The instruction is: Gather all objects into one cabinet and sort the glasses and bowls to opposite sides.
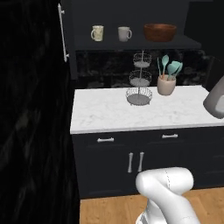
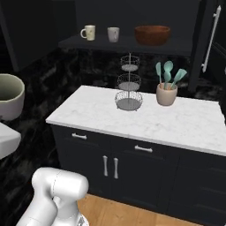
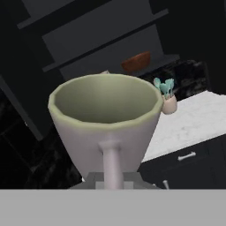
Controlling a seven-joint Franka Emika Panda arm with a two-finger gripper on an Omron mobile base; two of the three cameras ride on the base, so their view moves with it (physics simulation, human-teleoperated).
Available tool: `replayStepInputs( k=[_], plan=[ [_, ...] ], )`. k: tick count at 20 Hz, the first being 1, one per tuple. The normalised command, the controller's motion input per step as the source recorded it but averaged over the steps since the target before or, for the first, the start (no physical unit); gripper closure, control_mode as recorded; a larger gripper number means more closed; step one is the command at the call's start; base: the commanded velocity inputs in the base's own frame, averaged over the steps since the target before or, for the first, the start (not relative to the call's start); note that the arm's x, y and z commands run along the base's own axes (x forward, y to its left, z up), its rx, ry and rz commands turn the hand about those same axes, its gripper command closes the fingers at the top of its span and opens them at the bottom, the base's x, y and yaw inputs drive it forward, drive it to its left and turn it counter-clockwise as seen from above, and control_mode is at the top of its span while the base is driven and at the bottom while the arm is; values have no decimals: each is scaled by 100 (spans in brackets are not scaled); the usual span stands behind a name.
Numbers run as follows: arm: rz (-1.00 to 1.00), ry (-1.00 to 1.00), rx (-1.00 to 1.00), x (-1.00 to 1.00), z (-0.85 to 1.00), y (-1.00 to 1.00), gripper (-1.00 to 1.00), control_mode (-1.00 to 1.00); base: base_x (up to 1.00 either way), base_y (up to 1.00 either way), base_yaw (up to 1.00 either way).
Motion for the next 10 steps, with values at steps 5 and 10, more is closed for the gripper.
replayStepInputs(
  k=[5, 10],
  plan=[
    [0, 0, 0, 0, 0, 0, 100, 100, 43, 0, 0],
    [0, 0, 0, 0, 0, 0, 100, 100, 51, 0, 4]
  ],
)
